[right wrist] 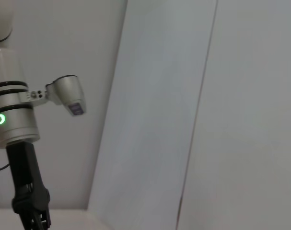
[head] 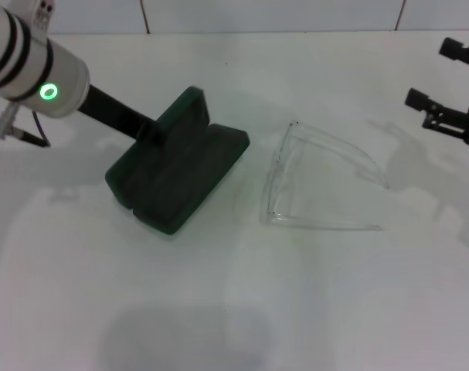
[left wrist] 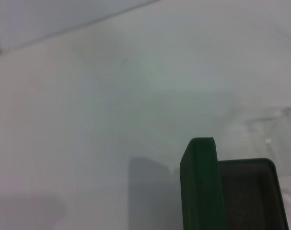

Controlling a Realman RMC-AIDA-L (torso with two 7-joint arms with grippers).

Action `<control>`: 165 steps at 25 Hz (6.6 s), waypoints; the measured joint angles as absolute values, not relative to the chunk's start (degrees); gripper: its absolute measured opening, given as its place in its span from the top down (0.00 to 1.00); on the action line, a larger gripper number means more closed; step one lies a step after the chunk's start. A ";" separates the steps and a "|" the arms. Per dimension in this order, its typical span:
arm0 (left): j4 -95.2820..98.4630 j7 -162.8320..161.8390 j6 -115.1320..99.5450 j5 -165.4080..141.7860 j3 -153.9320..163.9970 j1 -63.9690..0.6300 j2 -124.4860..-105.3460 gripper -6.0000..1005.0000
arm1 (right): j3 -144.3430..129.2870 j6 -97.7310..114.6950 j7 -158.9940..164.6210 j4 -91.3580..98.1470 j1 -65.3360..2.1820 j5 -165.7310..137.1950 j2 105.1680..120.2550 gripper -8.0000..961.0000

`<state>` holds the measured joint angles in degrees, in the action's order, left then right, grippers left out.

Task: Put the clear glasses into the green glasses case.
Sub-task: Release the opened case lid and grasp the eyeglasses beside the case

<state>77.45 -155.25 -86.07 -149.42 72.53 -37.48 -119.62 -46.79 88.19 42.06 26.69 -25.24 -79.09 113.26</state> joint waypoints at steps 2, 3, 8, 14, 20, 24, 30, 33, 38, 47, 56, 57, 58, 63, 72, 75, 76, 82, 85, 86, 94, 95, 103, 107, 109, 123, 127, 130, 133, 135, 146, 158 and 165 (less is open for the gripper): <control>80.28 -151.17 -87.06 -148.60 72.53 -36.89 -119.58 0.79 | -46.66 88.90 41.82 26.69 -24.52 -77.98 113.17 0.13; 82.01 -148.84 -87.66 -148.34 72.54 -36.51 -119.57 0.79 | -46.47 89.23 41.73 26.69 -24.21 -77.58 113.12 0.13; 91.16 -133.91 -91.81 -147.50 74.46 -32.62 -119.63 0.79 | -43.44 92.05 42.15 26.68 -22.33 -77.11 112.84 0.13; 101.62 -118.65 -99.32 -136.18 74.26 -26.74 -119.44 0.79 | -43.80 91.36 56.76 28.40 -22.30 -81.38 110.48 0.13; 105.72 -116.40 -103.39 -133.90 74.13 -25.81 -119.49 0.79 | -47.14 91.27 83.36 44.86 -26.04 -98.97 111.02 0.26; 105.32 -115.16 -103.27 -134.13 73.02 -24.81 -119.55 0.79 | -52.75 92.85 88.96 57.42 -28.85 -107.94 112.17 0.39; 103.98 -114.38 -102.77 -134.01 69.91 -23.82 -119.63 0.79 | -57.15 98.65 87.51 64.15 -39.88 -114.25 108.51 0.51; 102.94 -114.62 -102.56 -133.69 68.05 -23.99 -119.71 0.79 | -59.63 100.28 84.35 67.02 -45.65 -117.41 107.26 0.57; 100.88 -116.39 -102.25 -133.57 66.07 -24.16 -119.70 0.79 | -66.49 100.01 76.05 69.52 -54.05 -127.50 108.02 0.60; 96.51 -117.94 -97.50 -130.86 64.57 -23.80 -119.76 0.79 | -74.55 91.97 60.16 68.27 -58.38 -143.25 115.79 0.60; 96.51 -118.09 -95.83 -130.47 63.76 -22.49 -119.77 0.79 | -86.71 78.42 56.77 63.35 -57.46 -143.24 116.10 0.59; 96.41 -118.08 -95.59 -130.52 63.74 -22.57 -119.76 0.79 | -88.04 77.51 56.88 63.33 -57.24 -143.32 116.10 0.59; 96.23 -118.09 -95.45 -130.63 63.73 -22.68 -119.76 0.79 | -88.80 77.03 56.96 63.30 -57.08 -143.39 116.11 0.59; 95.75 -118.03 -94.95 -130.93 63.01 -22.96 -119.64 0.79 | -89.18 77.18 57.32 63.32 -56.74 -142.77 116.10 0.59; 94.61 -117.63 -94.04 -131.37 58.94 -23.11 -119.50 0.79 | -93.35 73.30 59.58 64.71 -55.50 -143.03 116.19 0.55; 94.47 -117.63 -93.89 -131.48 58.00 -23.17 -119.55 0.79 | -94.19 73.10 58.61 64.76 -55.21 -142.28 116.19 0.53; 94.35 -117.64 -93.71 -131.59 57.82 -23.17 -119.55 0.79 | -94.38 73.00 58.16 64.61 -55.08 -141.87 116.19 0.53; 93.12 -117.73 -92.04 -132.73 57.45 -23.17 -119.61 0.79 | -96.27 72.18 56.19 63.69 -54.66 -139.49 116.20 0.53; 92.66 -117.64 -91.84 -132.74 57.08 -23.17 -119.52 0.79 | -98.09 70.79 56.15 62.88 -54.63 -138.65 116.19 0.53; 92.63 -117.60 -91.84 -132.75 57.04 -23.18 -119.50 0.79 | -98.41 70.50 56.15 62.66 -54.64 -138.56 116.19 0.53; 92.59 -116.86 -91.84 -132.53 57.04 -22.37 -119.53 0.79 | -102.15 66.50 56.15 58.29 -55.84 -137.04 116.19 0.53; 92.56 -116.78 -91.84 -132.53 57.05 -22.23 -119.58 0.79 | -102.42 66.08 56.18 57.99 -56.00 -136.92 116.20 0.53; 92.51 -116.72 -91.84 -132.35 57.24 -22.07 -119.63 0.79 | -103.86 64.23 56.30 55.30 -57.02 -135.69 116.19 0.53; 92.51 -116.68 -91.84 -132.35 57.33 -21.99 -119.62 0.79 | -104.58 63.32 56.18 53.23 -57.79 -134.91 116.19 0.53; 92.52 -116.64 -91.85 -132.35 57.37 -21.98 -119.62 0.79 | -104.65 63.07 56.16 52.27 -58.27 -134.69 116.19 0.54; 91.20 -116.53 -91.75 -132.74 57.18 -22.48 -119.53 0.79 | -105.49 61.32 55.92 47.97 -60.64 -133.12 116.19 0.54; 91.13 -116.23 -91.61 -132.74 57.14 -22.50 -119.58 0.79 | -105.50 61.34 55.90 47.94 -60.65 -133.12 116.19 0.58; 91.11 -116.21 -91.50 -132.75 57.13 -22.36 -119.60 0.79 | -105.47 61.54 55.89 48.00 -60.72 -133.11 116.19 0.64; 91.09 -116.15 -91.27 -132.74 57.12 -22.05 -119.62 0.79 | -105.41 61.68 55.90 48.01 -60.77 -132.79 116.19 0.74; 91.08 -116.14 -91.26 -132.75 57.12 -21.99 -119.62 0.79 | -105.43 61.90 55.91 48.02 -60.81 -132.63 116.19 0.80; 91.05 -116.10 -91.28 -132.55 57.17 -21.70 -119.61 0.79 | -104.54 65.29 59.22 50.67 -59.96 -133.47 116.18 0.90; 91.76 -116.10 -91.68 -132.57 57.26 -22.25 -118.79 0.79 | -84.64 82.13 66.13 71.19 -51.30 -136.50 115.79 0.97; 90.64 -115.94 -93.98 -132.71 57.26 -25.95 -116.64 0.79 | -76.59 87.10 70.35 76.88 -47.34 -133.99 115.83 0.95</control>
